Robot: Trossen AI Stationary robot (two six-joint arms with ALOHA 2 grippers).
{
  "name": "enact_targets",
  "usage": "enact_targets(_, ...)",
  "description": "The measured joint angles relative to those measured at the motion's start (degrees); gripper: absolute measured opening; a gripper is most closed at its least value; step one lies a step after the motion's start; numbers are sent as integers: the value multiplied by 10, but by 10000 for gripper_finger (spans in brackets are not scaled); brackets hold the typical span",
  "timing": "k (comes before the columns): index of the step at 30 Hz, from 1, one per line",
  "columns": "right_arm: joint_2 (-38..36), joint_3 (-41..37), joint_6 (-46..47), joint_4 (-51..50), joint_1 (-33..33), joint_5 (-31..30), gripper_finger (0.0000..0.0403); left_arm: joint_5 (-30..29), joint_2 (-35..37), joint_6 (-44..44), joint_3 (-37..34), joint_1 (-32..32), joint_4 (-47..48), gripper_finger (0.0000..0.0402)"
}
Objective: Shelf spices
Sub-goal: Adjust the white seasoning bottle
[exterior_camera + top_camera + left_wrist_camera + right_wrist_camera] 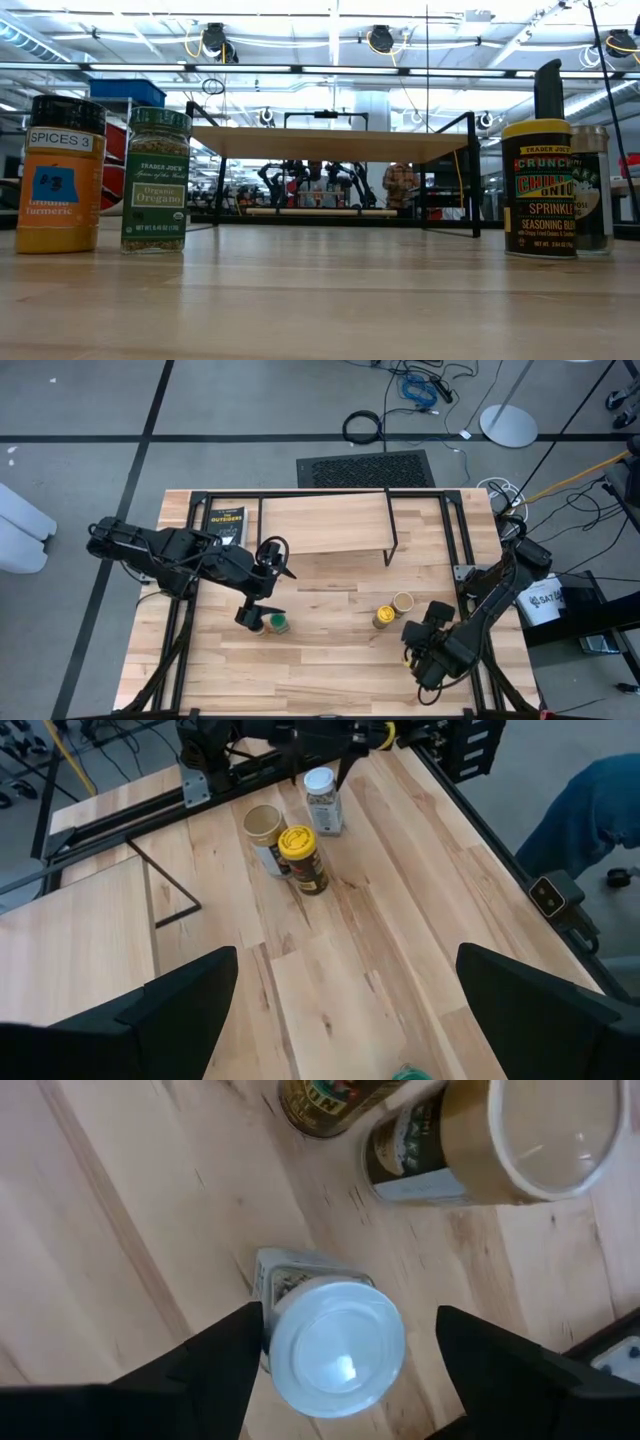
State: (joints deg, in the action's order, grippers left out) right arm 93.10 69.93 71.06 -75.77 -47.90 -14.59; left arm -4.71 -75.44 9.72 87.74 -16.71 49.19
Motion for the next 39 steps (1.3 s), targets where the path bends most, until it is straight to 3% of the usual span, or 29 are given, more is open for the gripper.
enact_targets(7,0,-38,-15,65,13,40,269,0,0,0,0,0,0,386)
enact_targets(17,0,-41,-15,86,48,60,189,0,0,0,0,0,4,386)
enact_targets(39,0,-41,-69,156,164,59,205,0,0,-1,0,-7,30,386)
